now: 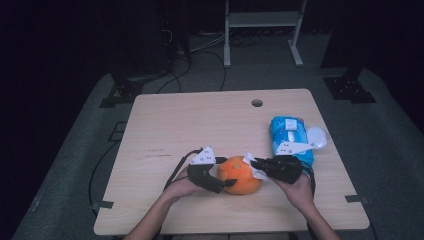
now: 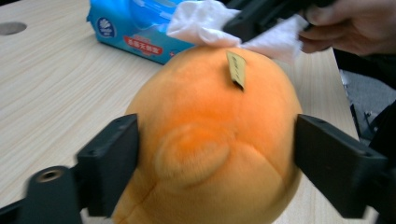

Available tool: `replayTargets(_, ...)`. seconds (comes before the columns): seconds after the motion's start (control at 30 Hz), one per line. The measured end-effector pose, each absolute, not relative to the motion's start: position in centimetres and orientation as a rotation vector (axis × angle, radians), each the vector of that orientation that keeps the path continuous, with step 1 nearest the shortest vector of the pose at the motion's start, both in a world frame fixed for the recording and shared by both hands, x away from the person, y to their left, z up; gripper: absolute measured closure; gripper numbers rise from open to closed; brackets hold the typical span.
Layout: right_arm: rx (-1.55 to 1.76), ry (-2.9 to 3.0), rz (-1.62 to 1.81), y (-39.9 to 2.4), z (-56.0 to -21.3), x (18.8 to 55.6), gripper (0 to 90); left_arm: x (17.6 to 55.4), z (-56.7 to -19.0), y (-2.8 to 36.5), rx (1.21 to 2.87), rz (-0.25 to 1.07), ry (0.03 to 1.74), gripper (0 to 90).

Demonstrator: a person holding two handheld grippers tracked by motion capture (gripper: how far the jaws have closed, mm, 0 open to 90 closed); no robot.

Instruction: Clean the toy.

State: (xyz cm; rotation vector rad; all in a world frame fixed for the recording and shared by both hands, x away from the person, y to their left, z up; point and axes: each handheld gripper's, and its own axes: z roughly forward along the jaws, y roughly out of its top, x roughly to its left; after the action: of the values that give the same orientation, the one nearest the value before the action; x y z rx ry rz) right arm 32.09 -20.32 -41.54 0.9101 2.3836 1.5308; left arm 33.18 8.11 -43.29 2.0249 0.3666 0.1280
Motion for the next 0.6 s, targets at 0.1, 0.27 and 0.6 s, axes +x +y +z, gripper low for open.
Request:
replayTargets(0.1, 0.941, 2.391, 1.555, -20.7, -41.7, 32.2, 82.5, 33.0, -43.4, 7.7, 2.036, 0.141, 0.371, 23.8)
replayTargets(0.27, 0.867, 2.386, 1.549, -19.4, -40.7, 31.4, 82.6, 32.8, -43.4, 7.4, 2.041, 0.152, 0.377, 24.2)
replayTargets(0.6, 0.783, 2.398, 1.518, -17.7, -40.2, 31.1, 82.5, 32.8, -43.5, 7.4, 2.042, 0.168, 0.386, 27.0)
